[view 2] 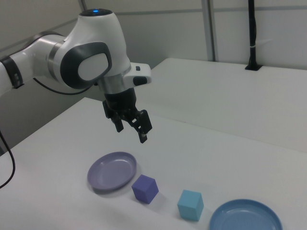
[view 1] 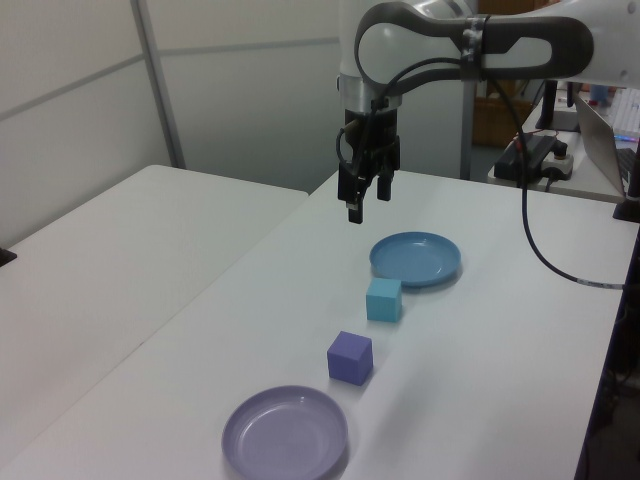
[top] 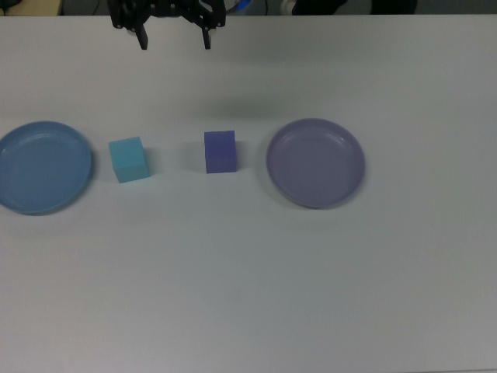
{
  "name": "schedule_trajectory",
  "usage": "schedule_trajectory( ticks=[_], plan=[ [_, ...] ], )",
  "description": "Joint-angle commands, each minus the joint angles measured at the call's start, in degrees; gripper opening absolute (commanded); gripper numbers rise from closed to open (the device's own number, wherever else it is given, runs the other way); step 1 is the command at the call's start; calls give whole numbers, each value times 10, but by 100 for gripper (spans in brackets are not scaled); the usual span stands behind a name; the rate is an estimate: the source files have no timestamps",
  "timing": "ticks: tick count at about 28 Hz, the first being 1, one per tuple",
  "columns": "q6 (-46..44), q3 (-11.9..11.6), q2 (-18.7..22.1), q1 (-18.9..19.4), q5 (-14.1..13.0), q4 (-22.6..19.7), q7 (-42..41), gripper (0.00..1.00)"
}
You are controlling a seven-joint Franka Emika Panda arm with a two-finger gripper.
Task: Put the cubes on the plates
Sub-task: 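Move the open gripper over the cyan cube and lower it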
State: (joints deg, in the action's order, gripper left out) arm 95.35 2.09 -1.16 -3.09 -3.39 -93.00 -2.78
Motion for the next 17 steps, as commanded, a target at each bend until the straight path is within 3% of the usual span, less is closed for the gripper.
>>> schedule_trajectory(
  ticks=[1,6,11,15,17],
  plan=[
    [-2,5,-27,1,13,7,-11,100],
    [25,4,-44,-1,16,5,-38,100],
    [27,1,-67,-4,44,3,-143,100],
    [42,-1,-79,-9,61,-2,-161,100],
    [69,-2,-81,-10,81,-28,-162,100]
  ],
)
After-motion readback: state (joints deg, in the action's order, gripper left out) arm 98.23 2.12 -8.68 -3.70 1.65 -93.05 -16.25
